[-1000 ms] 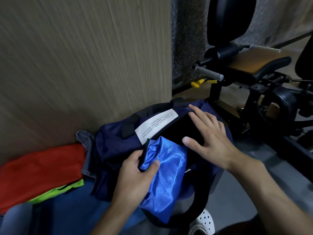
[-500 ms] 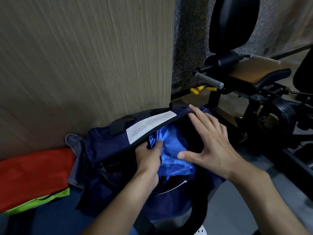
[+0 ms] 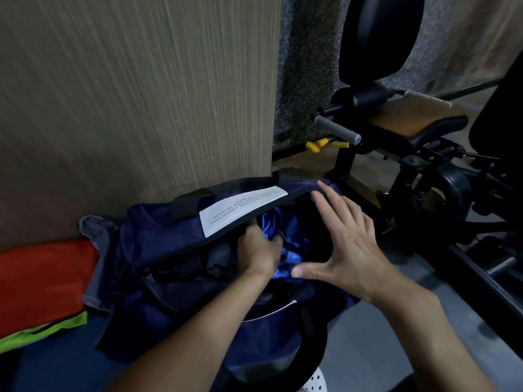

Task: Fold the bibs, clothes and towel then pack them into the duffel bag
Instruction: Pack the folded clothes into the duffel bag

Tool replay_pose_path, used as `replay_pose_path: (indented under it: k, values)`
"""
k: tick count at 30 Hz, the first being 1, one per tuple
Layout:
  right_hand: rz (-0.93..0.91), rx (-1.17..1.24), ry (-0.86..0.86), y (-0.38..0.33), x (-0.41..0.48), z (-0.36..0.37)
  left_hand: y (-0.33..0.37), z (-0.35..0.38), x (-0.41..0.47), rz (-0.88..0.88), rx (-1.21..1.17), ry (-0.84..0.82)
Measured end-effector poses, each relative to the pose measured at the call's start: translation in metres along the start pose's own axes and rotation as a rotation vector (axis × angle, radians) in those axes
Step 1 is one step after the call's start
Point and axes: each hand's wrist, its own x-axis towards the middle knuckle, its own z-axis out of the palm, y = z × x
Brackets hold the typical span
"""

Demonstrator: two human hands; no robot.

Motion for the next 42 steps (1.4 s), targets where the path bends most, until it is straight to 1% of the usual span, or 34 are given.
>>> replay_pose_path:
  k: [3,6,8,10,11,12,13,15,16,20,22,24,25,27,29,30,31,32,34,35,37,38,42]
  values:
    - [0.02,-0.016,-0.001,0.009,-0.004,0.0,0.002,-0.003,-0.009,0.095,0.051,-0.025]
    - [0.012,-0.022,-0.007,0.01,-0.006,0.0,0.001,-0.012,-0.027,0.178,0.099,-0.008]
    - [0.011,-0.016,0.002,0.008,-0.006,-0.001,0.0,-0.019,-0.038,0.331,0.251,0.04]
    - [0.012,-0.007,0.015,0.007,-0.006,-0.002,-0.005,-0.023,-0.037,0.554,0.465,0.068]
    - [0.01,-0.005,0.021,0.007,-0.005,-0.003,-0.007,-0.024,-0.032,0.641,0.544,0.042]
    - [0.008,-0.003,0.026,0.007,-0.005,-0.004,-0.009,-0.025,-0.026,0.695,0.589,-0.019]
    - [0.009,-0.004,0.032,0.008,-0.005,-0.005,-0.011,-0.026,-0.02,0.714,0.617,-0.095]
    - [0.011,-0.002,0.031,0.009,-0.006,-0.008,-0.018,-0.025,-0.01,0.693,0.679,-0.238]
    - [0.012,0.002,0.023,0.01,-0.006,-0.009,-0.023,-0.024,-0.005,0.69,0.697,-0.281]
    - [0.009,0.005,0.005,0.014,-0.004,-0.012,-0.021,-0.018,0.008,0.644,0.631,-0.383]
    - [0.01,-0.009,0.01,0.015,-0.003,-0.013,-0.012,-0.016,0.01,0.618,0.682,-0.39]
    - [0.014,-0.025,0.002,0.018,-0.004,-0.015,-0.012,-0.018,0.012,0.622,0.785,-0.351]
    - [0.015,-0.027,-0.001,0.019,-0.005,-0.015,-0.016,-0.019,0.014,0.64,0.764,-0.353]
    - [0.018,-0.025,-0.002,0.022,-0.007,-0.014,-0.019,-0.023,0.013,0.626,0.525,-0.378]
    - [0.018,-0.027,-0.003,0.022,-0.006,-0.013,-0.014,-0.025,0.007,0.558,0.246,-0.319]
    - [0.016,-0.028,-0.005,0.021,-0.006,-0.013,-0.007,-0.024,0.002,0.527,0.194,-0.297]
    - [0.013,-0.029,-0.006,0.021,-0.006,-0.012,0.002,-0.022,-0.003,0.528,0.22,-0.289]
    - [0.011,-0.029,-0.004,0.02,-0.006,-0.012,0.009,-0.018,-0.007,0.566,0.3,-0.283]
    - [0.012,-0.029,0.0,0.019,-0.006,-0.011,0.016,-0.011,-0.012,0.686,0.506,-0.242]
    - [0.013,-0.031,0.001,0.019,-0.006,-0.011,0.015,-0.008,-0.011,0.713,0.612,-0.243]
    - [0.012,-0.037,-0.004,0.02,-0.007,-0.01,0.003,-0.007,-0.005,0.702,0.84,-0.303]
    - [0.011,-0.041,-0.006,0.021,-0.008,-0.01,-0.005,-0.007,-0.002,0.695,0.916,-0.332]
    - [0.017,-0.069,-0.018,0.027,-0.008,-0.009,-0.029,-0.013,0.003,0.717,1.02,-0.34]
